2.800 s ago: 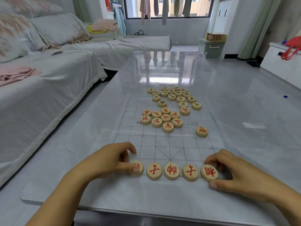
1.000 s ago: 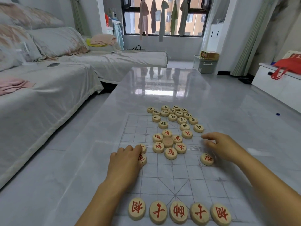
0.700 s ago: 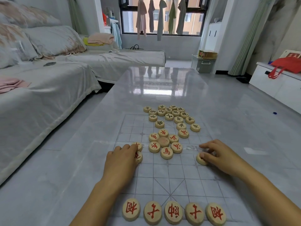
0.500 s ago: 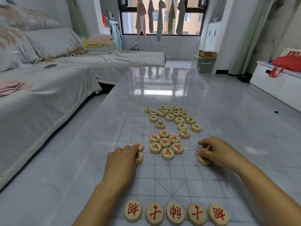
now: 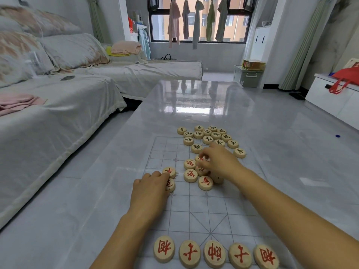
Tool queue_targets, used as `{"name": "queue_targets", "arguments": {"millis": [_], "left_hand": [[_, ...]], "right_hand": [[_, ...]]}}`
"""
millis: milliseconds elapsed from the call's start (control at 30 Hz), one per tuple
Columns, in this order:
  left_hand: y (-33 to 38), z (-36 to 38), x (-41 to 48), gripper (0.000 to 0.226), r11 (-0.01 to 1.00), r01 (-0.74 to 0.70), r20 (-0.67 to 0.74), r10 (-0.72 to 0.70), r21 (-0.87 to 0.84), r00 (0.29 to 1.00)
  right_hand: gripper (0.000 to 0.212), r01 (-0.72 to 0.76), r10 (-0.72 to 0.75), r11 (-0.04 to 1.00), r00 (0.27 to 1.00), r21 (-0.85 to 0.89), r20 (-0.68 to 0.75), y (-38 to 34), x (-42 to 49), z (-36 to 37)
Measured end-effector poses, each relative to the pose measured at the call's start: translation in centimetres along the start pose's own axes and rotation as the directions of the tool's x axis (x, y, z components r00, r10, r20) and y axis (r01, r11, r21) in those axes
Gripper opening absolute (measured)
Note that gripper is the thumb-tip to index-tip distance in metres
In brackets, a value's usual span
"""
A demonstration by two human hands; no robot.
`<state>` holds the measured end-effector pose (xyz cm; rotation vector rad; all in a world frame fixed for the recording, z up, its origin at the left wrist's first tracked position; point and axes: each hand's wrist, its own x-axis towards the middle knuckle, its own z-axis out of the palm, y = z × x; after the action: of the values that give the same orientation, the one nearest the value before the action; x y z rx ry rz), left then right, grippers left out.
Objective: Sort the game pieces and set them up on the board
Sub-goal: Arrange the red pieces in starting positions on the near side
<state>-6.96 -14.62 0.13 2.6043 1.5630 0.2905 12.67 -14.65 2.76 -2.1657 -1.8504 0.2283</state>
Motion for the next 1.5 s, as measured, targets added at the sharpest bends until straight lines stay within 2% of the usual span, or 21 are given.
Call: {"name": "queue_targets", "arguments": {"millis": [100, 200, 300, 433, 533, 633, 800, 900, 1100, 1233, 1300, 1367, 1433, 1500], "left_hand": [[-0.3, -0.3, -0.1, 0.036, 0.999, -0.008, 0.013, 0.008, -0.036, 1.0], [-0.7, -0.4, -0.2, 0.036, 0.998, -0.002, 0.028, 0.004, -0.067, 1.0], [-1.2, -0.4, -0.3, 0.035, 0.995, -0.011, 0.049, 0.016, -0.096, 0.999], [-1.5, -0.4, -0.5, 0.034, 0.994, -0.014, 0.049, 0.019, -0.109, 0.999], [-1.4, -0.4, -0.6, 0.032, 0.996, -0.014, 0.047, 0.018, -0.088, 0.999], [-1.2, -0.4, -0.6, 0.031, 0.997, 0.003, 0.054, 0.001, -0.075, 0.999], [-0.8, -0.4, -0.5, 0.026, 0.996, 0.03, 0.038, -0.027, -0.08, 0.999], [-0.7, -0.3, -0.3, 0.033, 0.991, 0.05, 0.024, -0.047, -0.127, 0.999], [-0.2, 0.2, -0.2, 0.038, 0.987, 0.002, 0.011, 0.0, -0.158, 1.0], [0.0, 0.4, -0.3, 0.041, 0.982, -0.003, 0.012, 0.006, -0.188, 1.0], [0.6, 0.3, -0.3, 0.044, 0.974, -0.049, -0.031, 0.043, -0.22, 0.999], [1.8, 0.2, 0.0, 0.047, 0.957, -0.175, -0.065, 0.165, -0.23, 0.984], [3.5, 0.3, 0.1, 0.05, 0.912, -0.348, -0.029, 0.35, -0.216, 0.936], [4.9, 0.7, -0.1, 0.047, 0.881, -0.442, 0.063, 0.458, -0.168, 0.887]], "right_hand": [[0.047, -0.019, 0.031, 0.987, 0.997, -0.158, 0.075, -1.9, 2.4, 1.3], [0.041, -0.026, 0.046, 0.979, 0.994, -0.202, 0.098, -2.8, 3.2, 1.6], [0.031, -0.024, 0.027, 0.994, 0.999, -0.111, 0.022, -2.6, 2.6, 0.9], [0.029, -0.084, 0.095, 0.99, 0.992, 0.115, -0.086, 0.5, -1.2, -1.9], [0.026, -0.167, 0.172, 0.984, 0.981, 0.059, -0.095, 4.4, -5.7, -3.9], [0.02, -0.265, 0.266, 0.964, 0.963, 0.03, -0.034, 7.2, -10.5, -4.3], [0.021, -0.312, 0.309, 0.949, 0.949, 0.044, 0.059, 7.6, -15.3, -2.3], [0.022, -0.306, 0.304, 0.948, 0.952, 0.087, 0.036, 7.7, -16.5, -1.6], [0.03, -0.21, 0.199, 0.971, 0.974, 0.116, 0.106, 8.6, -17.8, -2.0], [0.025, -0.156, 0.14, 0.976, 0.984, 0.151, 0.111, 9.0, -18.1, -2.1], [0.023, -0.149, 0.131, 0.973, 0.986, 0.177, 0.107, 9.1, -18.2, -2.1], [0.022, -0.15, 0.133, 0.972, 0.986, 0.182, 0.103, 9.2, -18.2, -2.0], [0.024, -0.139, 0.126, 0.977, 0.988, 0.164, 0.089, 9.3, -18.3, -1.8], [0.026, -0.126, 0.115, 0.98, 0.99, 0.153, 0.078, 9.4, -18.2, -1.8]]}}
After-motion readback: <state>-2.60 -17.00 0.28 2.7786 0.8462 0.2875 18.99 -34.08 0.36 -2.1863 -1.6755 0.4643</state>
